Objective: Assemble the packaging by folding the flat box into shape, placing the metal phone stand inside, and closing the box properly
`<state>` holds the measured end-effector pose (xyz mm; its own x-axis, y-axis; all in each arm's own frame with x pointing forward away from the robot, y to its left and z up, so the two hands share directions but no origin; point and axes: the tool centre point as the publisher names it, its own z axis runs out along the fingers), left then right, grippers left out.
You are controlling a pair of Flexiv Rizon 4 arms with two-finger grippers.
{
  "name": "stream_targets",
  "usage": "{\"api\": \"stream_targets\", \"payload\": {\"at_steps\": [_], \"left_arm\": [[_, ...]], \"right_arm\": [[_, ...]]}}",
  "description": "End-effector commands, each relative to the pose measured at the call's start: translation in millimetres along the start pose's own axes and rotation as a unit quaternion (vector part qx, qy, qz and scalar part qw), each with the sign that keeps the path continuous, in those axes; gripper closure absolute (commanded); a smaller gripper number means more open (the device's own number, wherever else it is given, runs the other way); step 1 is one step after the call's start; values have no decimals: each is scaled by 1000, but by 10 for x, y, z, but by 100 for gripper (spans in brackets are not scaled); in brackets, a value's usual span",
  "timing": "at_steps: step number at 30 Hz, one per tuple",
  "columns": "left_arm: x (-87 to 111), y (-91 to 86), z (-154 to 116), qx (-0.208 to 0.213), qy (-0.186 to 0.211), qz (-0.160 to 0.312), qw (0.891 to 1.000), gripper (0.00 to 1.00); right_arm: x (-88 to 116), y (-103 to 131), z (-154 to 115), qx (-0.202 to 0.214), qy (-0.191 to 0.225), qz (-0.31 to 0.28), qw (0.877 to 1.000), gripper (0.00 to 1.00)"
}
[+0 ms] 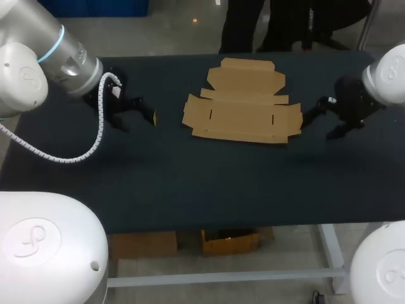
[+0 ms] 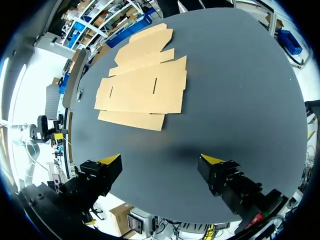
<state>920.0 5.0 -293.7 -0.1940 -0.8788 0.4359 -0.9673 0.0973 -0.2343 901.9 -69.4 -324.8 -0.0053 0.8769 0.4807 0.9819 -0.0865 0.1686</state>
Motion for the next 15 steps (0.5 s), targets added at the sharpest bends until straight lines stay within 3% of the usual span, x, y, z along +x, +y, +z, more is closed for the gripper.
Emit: {"api": "stream_targets", "payload": {"at_steps": [1,4,15], "left_arm": [[-1,-140,25,-10,1,4,1000,0],[19,-217,13,-17,-12,-14,1000,0],[19,-217,13,-17,-12,-14,1000,0]], "right_arm": [[-25,55,-18,4,4,2,1000,0],[-36,62,-48,7,5,9,1000,0],[-36,62,-48,7,5,9,1000,0]]}}
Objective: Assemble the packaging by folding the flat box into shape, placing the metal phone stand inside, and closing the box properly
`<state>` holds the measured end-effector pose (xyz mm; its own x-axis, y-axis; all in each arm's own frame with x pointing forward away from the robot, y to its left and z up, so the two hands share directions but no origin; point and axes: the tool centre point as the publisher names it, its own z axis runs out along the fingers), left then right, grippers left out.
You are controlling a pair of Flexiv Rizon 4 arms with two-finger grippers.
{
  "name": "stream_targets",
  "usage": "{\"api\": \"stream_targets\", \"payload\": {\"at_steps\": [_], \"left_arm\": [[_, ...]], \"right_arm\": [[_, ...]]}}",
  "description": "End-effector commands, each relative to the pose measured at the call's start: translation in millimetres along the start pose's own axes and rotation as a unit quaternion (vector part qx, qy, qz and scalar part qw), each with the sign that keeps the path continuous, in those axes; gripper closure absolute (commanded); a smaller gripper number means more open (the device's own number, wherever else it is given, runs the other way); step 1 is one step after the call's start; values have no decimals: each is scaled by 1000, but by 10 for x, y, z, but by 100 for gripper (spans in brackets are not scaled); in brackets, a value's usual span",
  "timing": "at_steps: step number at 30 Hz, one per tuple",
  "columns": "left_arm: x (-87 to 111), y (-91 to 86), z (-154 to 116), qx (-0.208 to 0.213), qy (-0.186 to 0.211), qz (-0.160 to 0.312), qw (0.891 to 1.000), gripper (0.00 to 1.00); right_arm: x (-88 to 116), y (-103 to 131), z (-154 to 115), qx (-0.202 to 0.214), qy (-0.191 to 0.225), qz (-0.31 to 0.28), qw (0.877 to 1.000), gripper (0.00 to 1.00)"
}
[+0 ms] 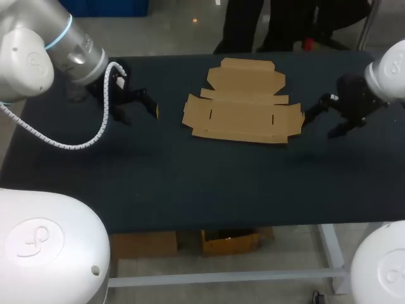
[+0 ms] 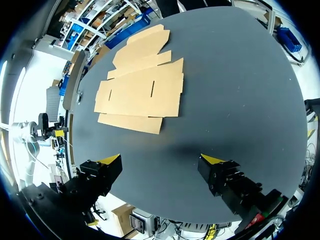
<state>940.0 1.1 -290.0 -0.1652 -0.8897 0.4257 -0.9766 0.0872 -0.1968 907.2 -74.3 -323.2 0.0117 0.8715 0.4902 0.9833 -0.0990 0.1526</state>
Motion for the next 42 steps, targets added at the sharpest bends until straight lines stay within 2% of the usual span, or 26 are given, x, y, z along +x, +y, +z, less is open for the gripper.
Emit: {"api": "stream_targets", "payload": {"at_steps": [1,9,13,22,34,42], "left_arm": [[8,-11,-7,-2,-3,-1,1000,0],[8,-11,-7,-2,-3,-1,1000,0],[26,-96,69,0,19,16,1000,0],[78,-234,164,1,29,33,999,0],[103,-357,58,12,47,33,998,0],[132,-427,31,10,49,40,998,0]], "right_arm": [[-1,3,-21,3,1,0,1000,0],[-1,3,-21,3,1,0,1000,0],[-5,39,-24,-1,-1,2,1000,0],[-39,134,-63,-16,7,12,1000,0],[-217,347,239,-33,38,49,998,0],[-235,467,332,-53,58,69,995,0]]}}
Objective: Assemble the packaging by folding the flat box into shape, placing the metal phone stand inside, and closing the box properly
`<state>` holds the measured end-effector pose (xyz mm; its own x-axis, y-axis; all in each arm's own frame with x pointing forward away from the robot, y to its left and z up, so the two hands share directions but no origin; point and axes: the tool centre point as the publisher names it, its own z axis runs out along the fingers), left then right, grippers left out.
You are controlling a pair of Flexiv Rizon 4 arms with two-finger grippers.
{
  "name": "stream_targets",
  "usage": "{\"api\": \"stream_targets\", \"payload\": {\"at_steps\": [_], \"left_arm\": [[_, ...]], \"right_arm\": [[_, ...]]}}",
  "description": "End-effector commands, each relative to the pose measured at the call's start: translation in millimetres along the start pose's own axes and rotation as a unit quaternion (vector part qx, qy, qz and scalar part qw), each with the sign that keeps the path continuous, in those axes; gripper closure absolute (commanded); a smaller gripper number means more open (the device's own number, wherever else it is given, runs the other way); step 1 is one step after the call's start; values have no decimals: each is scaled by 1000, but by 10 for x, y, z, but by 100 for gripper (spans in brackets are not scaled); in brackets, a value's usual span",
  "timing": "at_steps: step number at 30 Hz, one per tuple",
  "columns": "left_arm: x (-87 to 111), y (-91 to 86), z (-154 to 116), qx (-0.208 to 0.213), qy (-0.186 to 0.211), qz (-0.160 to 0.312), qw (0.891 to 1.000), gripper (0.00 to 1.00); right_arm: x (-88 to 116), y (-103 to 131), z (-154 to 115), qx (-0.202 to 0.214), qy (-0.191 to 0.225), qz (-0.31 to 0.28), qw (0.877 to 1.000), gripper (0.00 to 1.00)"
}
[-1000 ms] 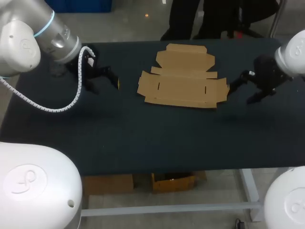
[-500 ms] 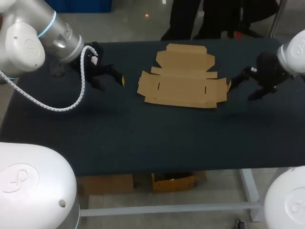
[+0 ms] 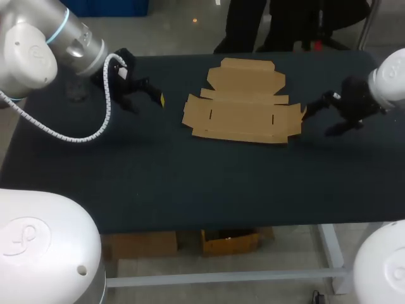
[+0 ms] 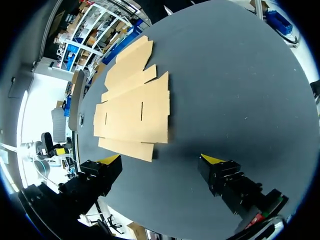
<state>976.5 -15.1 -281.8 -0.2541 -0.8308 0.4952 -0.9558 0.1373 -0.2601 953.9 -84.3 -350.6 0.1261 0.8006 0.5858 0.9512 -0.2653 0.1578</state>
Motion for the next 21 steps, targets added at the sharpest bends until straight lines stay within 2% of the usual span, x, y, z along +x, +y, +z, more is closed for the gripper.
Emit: {"api": "stream_targets", "payload": {"at_steps": [1,16,21], "left_arm": [[18,-48,-26,-7,-1,3,1000,0],[26,-21,-185,-10,0,16,1000,0],[31,-11,-206,-10,2,20,1000,0]], "right_arm": [[-12,55,76,-5,16,-2,1000,0],[-17,262,308,-9,47,-5,999,0],[7,355,375,-14,72,-17,997,0]]}}
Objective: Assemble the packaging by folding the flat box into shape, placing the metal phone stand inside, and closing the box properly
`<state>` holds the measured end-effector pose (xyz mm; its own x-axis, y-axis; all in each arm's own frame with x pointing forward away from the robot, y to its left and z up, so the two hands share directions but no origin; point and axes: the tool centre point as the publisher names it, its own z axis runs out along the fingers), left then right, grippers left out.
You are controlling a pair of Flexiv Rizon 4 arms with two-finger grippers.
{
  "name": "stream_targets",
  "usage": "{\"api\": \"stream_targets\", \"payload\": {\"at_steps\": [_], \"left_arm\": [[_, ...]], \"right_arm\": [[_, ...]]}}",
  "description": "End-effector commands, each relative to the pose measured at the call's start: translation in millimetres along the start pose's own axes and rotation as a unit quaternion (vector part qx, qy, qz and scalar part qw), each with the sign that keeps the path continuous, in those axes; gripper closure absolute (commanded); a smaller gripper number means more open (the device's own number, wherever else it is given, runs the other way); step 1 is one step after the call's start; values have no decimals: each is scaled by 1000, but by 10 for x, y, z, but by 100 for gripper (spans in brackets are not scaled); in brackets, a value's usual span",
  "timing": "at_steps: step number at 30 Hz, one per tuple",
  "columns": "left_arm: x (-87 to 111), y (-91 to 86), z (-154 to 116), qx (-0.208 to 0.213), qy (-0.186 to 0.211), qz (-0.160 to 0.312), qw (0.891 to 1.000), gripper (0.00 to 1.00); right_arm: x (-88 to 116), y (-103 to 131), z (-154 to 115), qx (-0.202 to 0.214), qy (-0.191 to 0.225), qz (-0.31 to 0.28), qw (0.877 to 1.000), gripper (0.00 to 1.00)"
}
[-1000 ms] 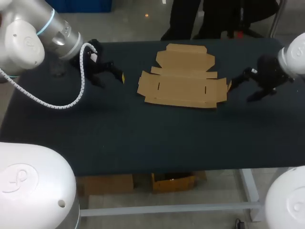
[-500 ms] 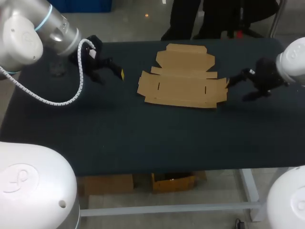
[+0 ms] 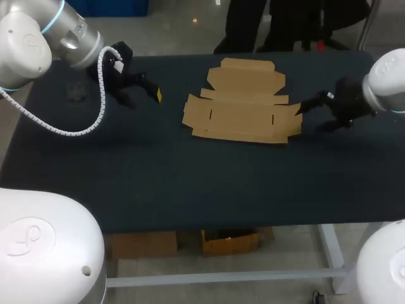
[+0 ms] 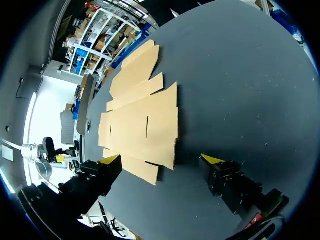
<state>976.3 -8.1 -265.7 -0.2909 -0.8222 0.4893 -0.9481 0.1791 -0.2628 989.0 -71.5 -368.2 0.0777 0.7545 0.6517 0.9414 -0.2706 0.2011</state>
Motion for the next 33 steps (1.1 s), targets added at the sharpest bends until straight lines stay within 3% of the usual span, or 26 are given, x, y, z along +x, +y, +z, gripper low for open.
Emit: {"api": "stream_targets", "payload": {"at_steps": [1,16,20,25,28,33], "left_arm": [[11,24,-38,-1,0,2,1000,0],[24,58,-113,-4,4,6,1000,0],[30,61,-115,-5,4,7,1000,0],[27,65,-117,-7,4,6,1000,0],[24,67,-118,-7,4,6,1000,0],[16,69,-114,-8,4,5,1000,0]], "right_arm": [[-44,99,85,6,30,-8,1000,0],[5,299,340,18,74,-25,997,0],[40,337,400,20,81,-31,996,17],[66,363,443,21,85,-34,996,26],[67,359,468,23,87,-33,995,23],[46,342,521,28,89,-27,995,26]]}}
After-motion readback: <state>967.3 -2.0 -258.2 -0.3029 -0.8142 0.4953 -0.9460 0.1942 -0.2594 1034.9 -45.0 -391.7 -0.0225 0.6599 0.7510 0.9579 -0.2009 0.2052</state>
